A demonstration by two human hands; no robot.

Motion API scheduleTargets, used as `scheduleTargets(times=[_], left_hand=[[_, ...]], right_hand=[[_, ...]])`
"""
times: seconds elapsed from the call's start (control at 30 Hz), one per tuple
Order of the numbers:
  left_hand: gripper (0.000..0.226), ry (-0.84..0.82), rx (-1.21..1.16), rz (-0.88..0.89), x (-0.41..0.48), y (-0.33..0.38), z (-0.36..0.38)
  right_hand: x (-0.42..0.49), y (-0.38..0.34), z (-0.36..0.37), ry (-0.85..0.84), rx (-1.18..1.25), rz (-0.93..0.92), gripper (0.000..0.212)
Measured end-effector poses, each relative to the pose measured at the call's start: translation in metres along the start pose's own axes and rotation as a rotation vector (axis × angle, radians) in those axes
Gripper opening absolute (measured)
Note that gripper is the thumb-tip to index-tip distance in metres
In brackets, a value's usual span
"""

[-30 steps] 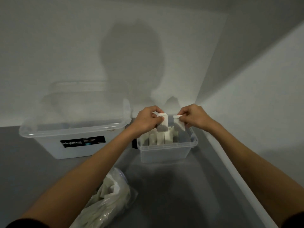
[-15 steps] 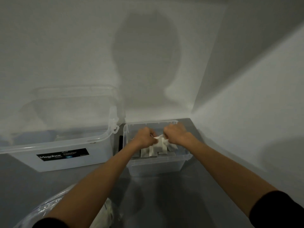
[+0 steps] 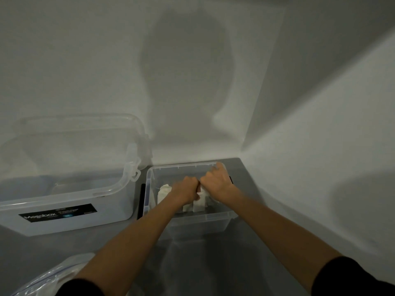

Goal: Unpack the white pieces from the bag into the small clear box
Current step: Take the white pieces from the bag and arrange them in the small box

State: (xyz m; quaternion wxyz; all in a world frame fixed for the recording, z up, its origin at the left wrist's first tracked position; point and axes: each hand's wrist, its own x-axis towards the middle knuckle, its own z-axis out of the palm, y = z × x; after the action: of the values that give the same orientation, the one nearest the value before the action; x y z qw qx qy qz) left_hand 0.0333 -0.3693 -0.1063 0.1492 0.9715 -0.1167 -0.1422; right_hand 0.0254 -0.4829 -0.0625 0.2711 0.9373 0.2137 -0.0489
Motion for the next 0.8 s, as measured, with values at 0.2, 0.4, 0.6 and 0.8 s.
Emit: scheduleTargets(times=[0.2, 0.4, 0.6, 0.8], left_hand=[[0.020, 0.100, 0.042, -0.040, 0.002, -0.002, 0.005], [0.022, 0.114, 0.026, -0.083, 0.003, -0.003, 0.011], [0.022, 0.118, 0.111, -0.050, 0.003, -0.002, 0.011], [0.028, 0.111, 0.087, -0.035, -0.003, -0.003, -0.001]], right_hand=[[0.001, -0.001, 0.002, -0.022, -0.102, -0.003, 0.010], [0.004, -0.011, 0.006, -0.054, -0.094, 0.035, 0.004], [0.003, -0.012, 0.006, -0.047, -0.109, 0.032, 0.006], [-0.003, 0.000, -0.011, -0.002, 0.005, -0.010, 0.013]])
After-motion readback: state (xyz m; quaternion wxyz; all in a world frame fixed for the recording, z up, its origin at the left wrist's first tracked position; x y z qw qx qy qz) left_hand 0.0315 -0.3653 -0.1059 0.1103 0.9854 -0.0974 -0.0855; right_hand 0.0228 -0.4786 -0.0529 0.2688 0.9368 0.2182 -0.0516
